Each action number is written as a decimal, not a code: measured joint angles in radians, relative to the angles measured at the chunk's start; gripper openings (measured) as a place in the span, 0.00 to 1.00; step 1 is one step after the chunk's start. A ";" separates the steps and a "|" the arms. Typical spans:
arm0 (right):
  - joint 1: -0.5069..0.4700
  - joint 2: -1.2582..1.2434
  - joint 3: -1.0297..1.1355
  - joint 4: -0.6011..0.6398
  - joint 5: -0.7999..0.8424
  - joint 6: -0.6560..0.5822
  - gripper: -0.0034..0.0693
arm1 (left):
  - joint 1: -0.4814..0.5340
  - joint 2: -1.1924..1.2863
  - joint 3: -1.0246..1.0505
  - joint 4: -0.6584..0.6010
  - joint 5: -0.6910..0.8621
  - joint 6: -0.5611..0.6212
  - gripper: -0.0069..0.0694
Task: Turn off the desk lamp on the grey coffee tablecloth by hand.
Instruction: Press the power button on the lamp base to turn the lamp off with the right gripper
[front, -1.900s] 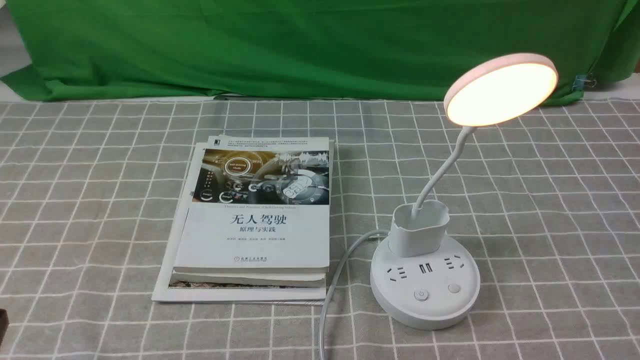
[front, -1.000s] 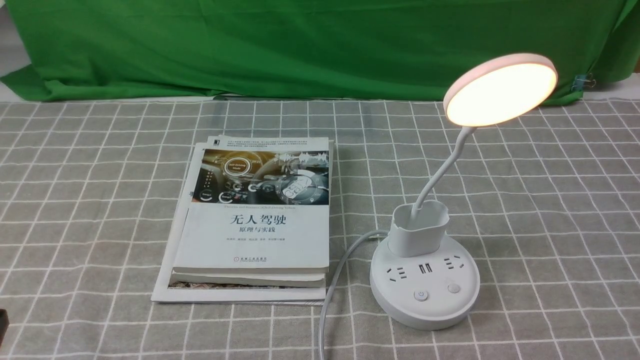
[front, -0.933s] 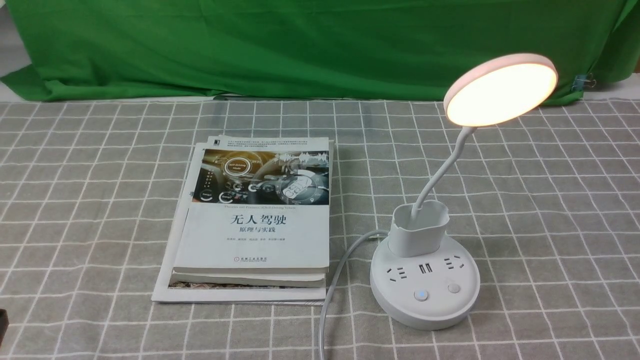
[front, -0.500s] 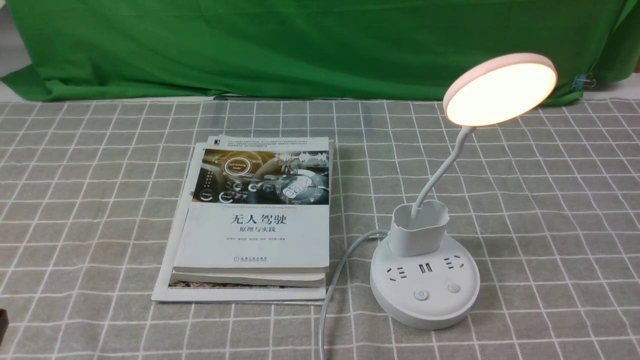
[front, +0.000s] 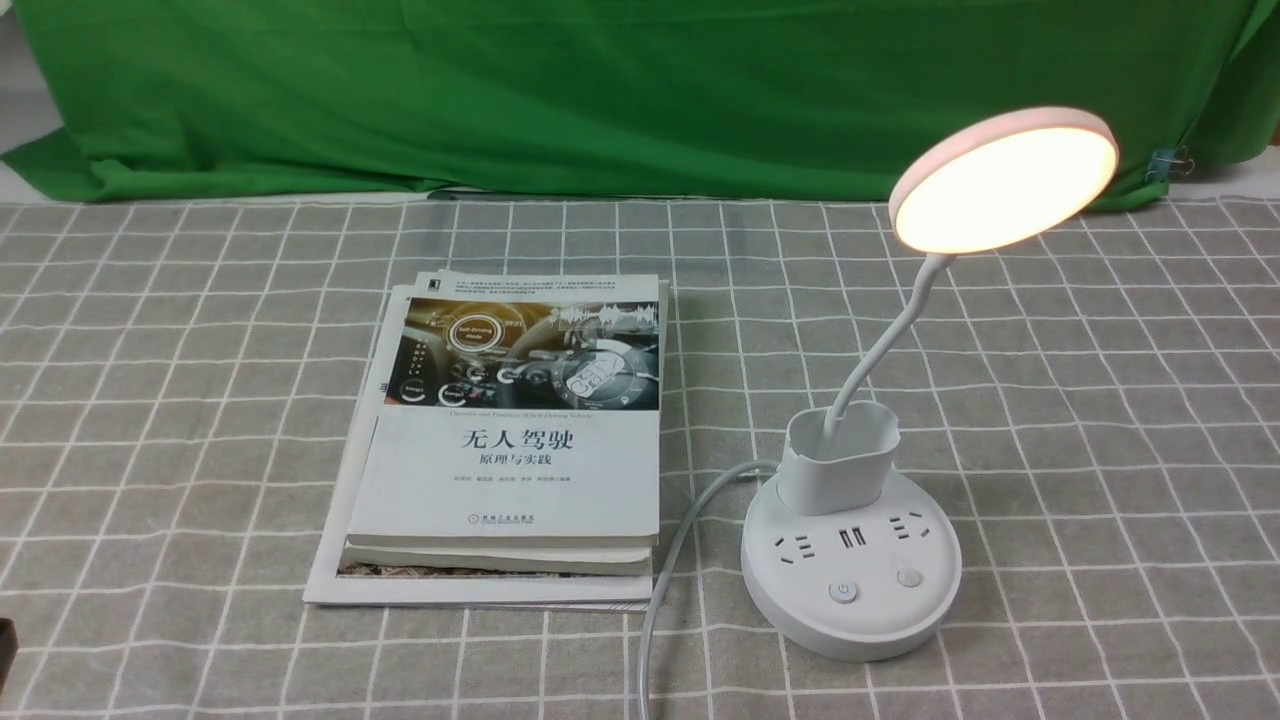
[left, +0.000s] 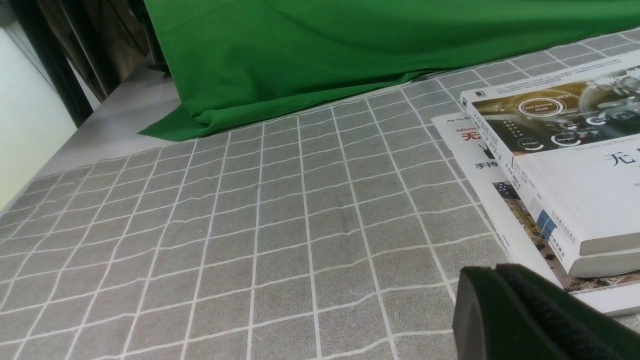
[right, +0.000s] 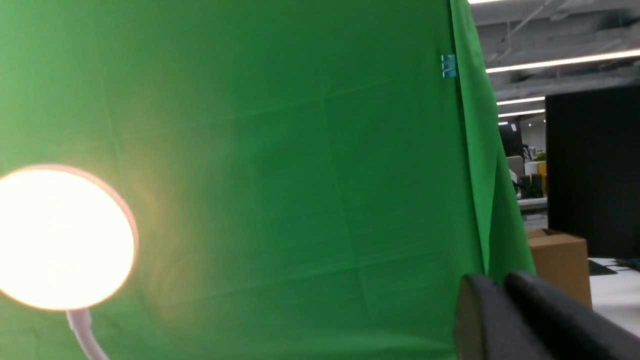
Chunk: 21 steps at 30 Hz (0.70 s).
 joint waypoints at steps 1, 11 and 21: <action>0.000 0.005 0.000 0.000 0.005 0.001 0.18 | 0.000 0.000 0.000 0.000 0.000 0.000 0.09; 0.000 0.519 -0.388 0.000 0.427 0.111 0.18 | 0.000 0.000 0.000 0.000 0.000 0.000 0.09; 0.052 0.937 -0.402 0.038 0.422 0.168 0.18 | 0.000 0.000 0.000 0.000 0.000 0.000 0.09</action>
